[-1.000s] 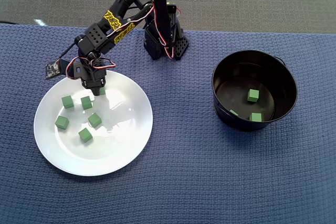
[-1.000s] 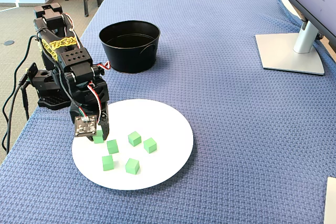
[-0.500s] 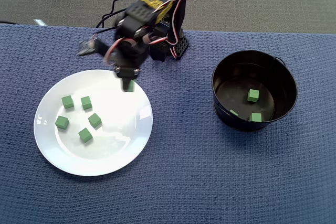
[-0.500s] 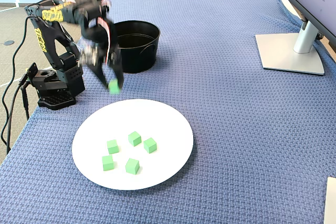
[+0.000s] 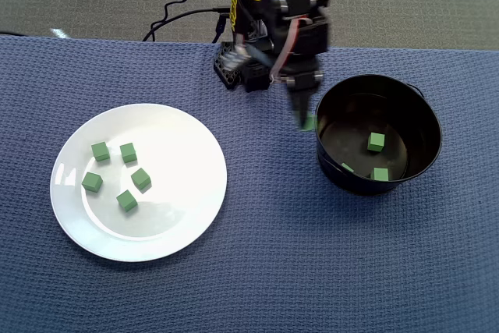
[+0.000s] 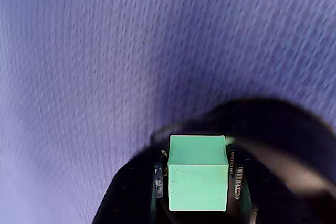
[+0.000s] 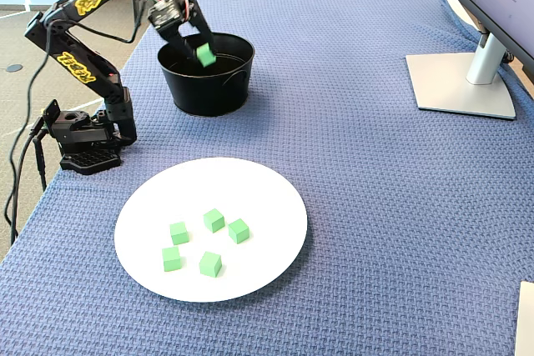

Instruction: Pick up the green cubes from the white plate and place them in the black recipient

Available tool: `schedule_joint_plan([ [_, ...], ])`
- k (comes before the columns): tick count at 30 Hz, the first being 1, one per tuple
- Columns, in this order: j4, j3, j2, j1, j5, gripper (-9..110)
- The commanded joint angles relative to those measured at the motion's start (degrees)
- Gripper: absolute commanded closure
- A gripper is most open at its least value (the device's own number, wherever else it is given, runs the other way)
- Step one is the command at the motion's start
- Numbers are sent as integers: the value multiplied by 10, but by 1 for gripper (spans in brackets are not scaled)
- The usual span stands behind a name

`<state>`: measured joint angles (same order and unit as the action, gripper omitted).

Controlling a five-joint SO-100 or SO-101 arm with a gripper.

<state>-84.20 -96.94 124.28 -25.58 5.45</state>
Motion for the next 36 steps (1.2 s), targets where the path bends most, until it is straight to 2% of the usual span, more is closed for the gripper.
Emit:
schedule_joint_plan([
  [1,54,11,-32,-87,40,102],
  [9,140,39,-174,-181,41,102],
  [14,143,44,-178,-220,36,102],
  [15,139,47,-175,-221,44,97],
  [18,114,58,-173,-220,39,62],
  [20,103,62,-171,-211,32,52],
  [23,98,66,-156,-187,18,50],
  [25,79,86,-141,-160,4,51],
  [27,46,121,-128,-111,-9,64],
  [28,28,140,-124,-76,-18,66],
  [30,-7,165,-115,-1,-48,65],
  [32,-52,189,-114,86,-81,58],
  [34,-91,199,-121,180,-120,55],
  [36,-90,175,-130,276,-153,55],
])
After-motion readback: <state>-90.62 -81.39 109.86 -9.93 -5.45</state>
